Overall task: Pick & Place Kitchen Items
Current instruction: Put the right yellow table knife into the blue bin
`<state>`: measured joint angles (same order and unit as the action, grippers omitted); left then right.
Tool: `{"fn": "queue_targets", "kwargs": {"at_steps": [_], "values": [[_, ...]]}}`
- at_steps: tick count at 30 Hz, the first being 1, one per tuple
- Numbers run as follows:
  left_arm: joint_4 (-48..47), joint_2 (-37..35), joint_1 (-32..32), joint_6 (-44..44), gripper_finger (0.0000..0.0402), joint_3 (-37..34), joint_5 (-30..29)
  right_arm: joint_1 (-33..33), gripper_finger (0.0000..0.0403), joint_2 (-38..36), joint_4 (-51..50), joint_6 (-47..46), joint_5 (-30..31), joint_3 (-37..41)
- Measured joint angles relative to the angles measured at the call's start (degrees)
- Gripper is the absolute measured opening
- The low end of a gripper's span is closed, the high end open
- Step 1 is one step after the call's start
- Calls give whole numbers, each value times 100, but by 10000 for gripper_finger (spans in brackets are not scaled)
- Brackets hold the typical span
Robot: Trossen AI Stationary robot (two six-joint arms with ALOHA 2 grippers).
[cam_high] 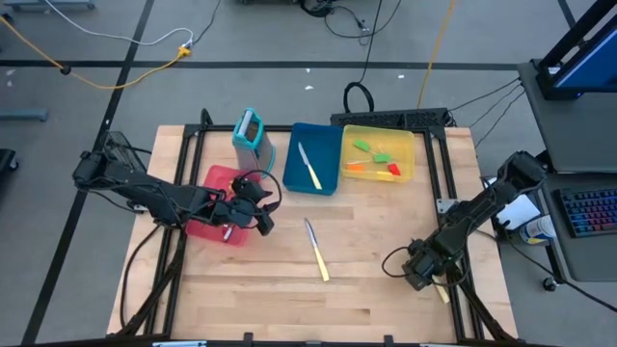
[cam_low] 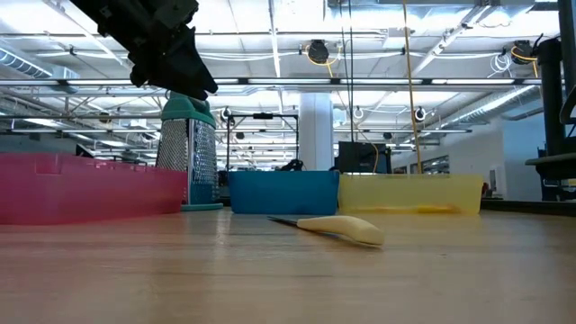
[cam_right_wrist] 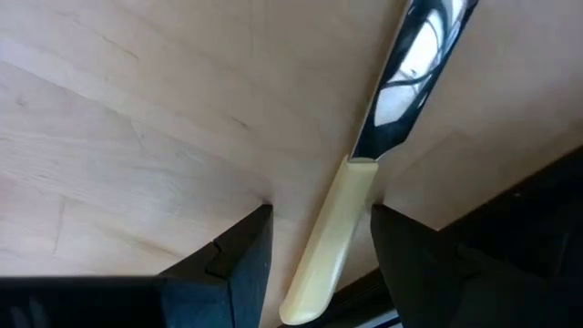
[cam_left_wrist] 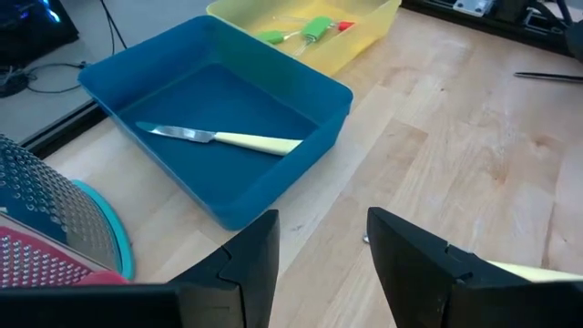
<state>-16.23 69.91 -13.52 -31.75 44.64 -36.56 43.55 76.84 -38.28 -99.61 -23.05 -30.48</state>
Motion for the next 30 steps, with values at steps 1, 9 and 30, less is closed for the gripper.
{"fn": "queue_targets", "kwargs": {"at_steps": [1,9,30], "values": [[0,0,4,0,170,0,-6,2,180,0,-1,0,7,0],[-2,0,4,79,170,0,-237,2,128,7,51,42,20,7],[-4,0,4,83,170,0,-243,-4,50,-178,399,154,52,3]]}}
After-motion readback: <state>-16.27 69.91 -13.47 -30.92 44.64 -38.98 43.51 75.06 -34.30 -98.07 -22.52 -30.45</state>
